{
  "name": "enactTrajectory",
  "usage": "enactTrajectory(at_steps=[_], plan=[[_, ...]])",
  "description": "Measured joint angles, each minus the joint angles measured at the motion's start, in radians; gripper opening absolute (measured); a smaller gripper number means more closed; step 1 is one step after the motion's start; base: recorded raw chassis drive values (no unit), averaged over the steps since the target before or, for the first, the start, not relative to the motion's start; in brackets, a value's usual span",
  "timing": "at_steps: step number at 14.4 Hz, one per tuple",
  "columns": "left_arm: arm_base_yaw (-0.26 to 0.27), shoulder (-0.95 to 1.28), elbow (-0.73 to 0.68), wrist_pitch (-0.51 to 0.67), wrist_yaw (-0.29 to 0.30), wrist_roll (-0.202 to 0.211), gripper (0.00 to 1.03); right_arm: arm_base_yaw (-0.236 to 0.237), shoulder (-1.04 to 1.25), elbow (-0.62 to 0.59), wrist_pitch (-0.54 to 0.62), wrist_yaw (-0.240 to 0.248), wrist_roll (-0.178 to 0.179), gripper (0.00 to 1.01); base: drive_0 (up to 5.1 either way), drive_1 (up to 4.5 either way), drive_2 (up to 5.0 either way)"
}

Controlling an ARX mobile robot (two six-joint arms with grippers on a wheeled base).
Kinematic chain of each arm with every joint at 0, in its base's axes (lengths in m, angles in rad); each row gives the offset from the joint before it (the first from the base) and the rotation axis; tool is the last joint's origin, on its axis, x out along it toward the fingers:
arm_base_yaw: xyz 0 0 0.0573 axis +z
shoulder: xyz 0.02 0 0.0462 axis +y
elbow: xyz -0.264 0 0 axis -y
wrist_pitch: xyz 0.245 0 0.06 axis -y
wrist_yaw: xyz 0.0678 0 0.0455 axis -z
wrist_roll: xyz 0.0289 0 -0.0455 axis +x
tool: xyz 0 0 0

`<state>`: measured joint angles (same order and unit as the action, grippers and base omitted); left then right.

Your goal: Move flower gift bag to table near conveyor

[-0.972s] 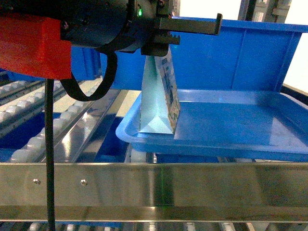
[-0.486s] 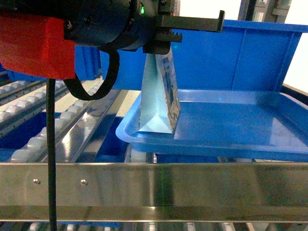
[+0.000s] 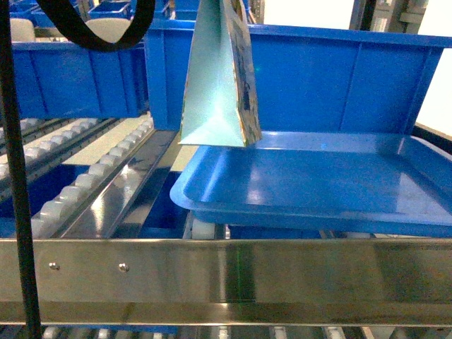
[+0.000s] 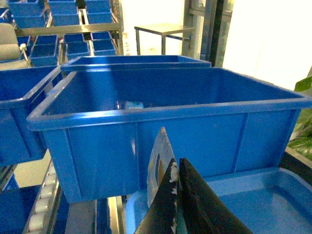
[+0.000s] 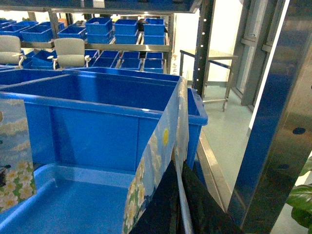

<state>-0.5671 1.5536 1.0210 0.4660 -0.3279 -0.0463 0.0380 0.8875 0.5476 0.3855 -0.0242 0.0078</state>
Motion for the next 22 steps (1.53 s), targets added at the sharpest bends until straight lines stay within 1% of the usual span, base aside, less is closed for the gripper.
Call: enactTrajectory(at_steps=[2,3,5,6,7,8,9,11,15,22], plan=[[0.001,-0.031,0.000,0.027,0.002,0.011,0.02,0.000,0.000,0.000,0.000,0.000,0.000,0.02,0.0,0.00,0.0],[0.001,-0.052,0.000,0.037,-0.005,0.026,0.02,0.000,0.000,0.000,0.000,0.000,0.000,0.02,0.0,0.00,0.0],[0.007,-0.129,-0.040,0.125,-0.033,0.075,0.02,0.000,0.000,0.000,0.000,0.000,0.000,0.02,0.0,0.00,0.0],[0.016,-0.163,-0.055,0.111,-0.035,0.080,0.02,0.000,0.000,0.000,0.000,0.000,0.000,0.02,0.0,0.00,0.0],[0.038,-0.214,-0.100,0.152,-0.046,0.108,0.02,0.000,0.000,0.000,0.000,0.000,0.000,0.02,0.0,0.00,0.0],[0.061,-0.261,-0.144,0.168,-0.060,0.126,0.02,0.000,0.000,0.000,0.000,0.000,0.000,0.02,0.0,0.00,0.0],[0.076,-0.293,-0.170,0.171,-0.059,0.135,0.02,0.000,0.000,0.000,0.000,0.000,0.000,0.02,0.0,0.00,0.0],[0.085,-0.309,-0.176,0.150,-0.054,0.134,0.02,0.000,0.000,0.000,0.001,0.000,0.000,0.02,0.0,0.00,0.0],[0.078,-0.309,-0.177,0.151,-0.042,0.134,0.02,-0.006,0.000,0.000,0.002,0.005,0.000,0.02,-4.7,2.68,2.7],[0.085,-0.309,-0.177,0.149,-0.049,0.134,0.02,-0.006,0.000,0.000,0.003,0.005,0.000,0.02,-4.8,2.63,2.6]])
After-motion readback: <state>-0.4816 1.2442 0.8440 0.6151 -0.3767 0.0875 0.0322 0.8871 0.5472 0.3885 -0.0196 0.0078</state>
